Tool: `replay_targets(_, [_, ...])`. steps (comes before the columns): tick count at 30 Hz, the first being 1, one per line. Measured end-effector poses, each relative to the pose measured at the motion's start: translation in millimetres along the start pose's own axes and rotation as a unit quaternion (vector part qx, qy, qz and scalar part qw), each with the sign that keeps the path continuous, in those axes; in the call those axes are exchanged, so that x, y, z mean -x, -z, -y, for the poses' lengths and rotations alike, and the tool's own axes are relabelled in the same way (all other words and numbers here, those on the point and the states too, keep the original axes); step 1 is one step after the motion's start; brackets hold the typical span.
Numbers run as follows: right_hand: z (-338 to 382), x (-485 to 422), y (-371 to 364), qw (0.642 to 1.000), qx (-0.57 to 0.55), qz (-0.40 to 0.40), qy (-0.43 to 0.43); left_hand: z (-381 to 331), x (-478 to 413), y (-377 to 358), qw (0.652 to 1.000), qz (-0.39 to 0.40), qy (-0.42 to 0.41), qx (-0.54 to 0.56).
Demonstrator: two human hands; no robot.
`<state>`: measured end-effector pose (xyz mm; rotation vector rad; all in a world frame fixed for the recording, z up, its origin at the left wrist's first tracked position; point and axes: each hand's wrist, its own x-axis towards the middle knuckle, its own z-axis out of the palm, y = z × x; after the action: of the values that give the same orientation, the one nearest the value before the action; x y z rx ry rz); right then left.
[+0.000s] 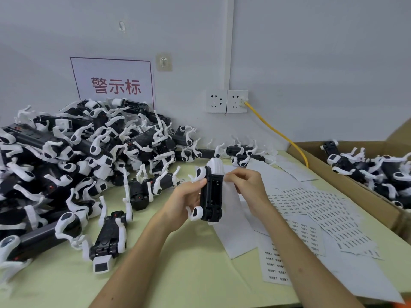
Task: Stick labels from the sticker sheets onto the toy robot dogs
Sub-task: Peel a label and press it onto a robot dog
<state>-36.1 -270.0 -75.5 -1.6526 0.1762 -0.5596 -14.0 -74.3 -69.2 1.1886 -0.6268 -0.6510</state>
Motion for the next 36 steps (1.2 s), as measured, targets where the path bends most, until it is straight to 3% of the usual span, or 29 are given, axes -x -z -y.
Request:
replay_targets(13, [-3,-4,1,0.999,0.005,-0.037,-0.032,4,-2,1,0.999,0.027,0.006,-0.023])
replay_targets(25, [3,-2,12,0.993,-0.003,0.046,-0.109,9,-8,7,0.997,-0.016,0.0,-0.072])
replay_targets(36, [0,-4,14,0.998,-0.007,0.025,-0.053,8,-6,7,0.995,-0.015,-0.009,-0.095])
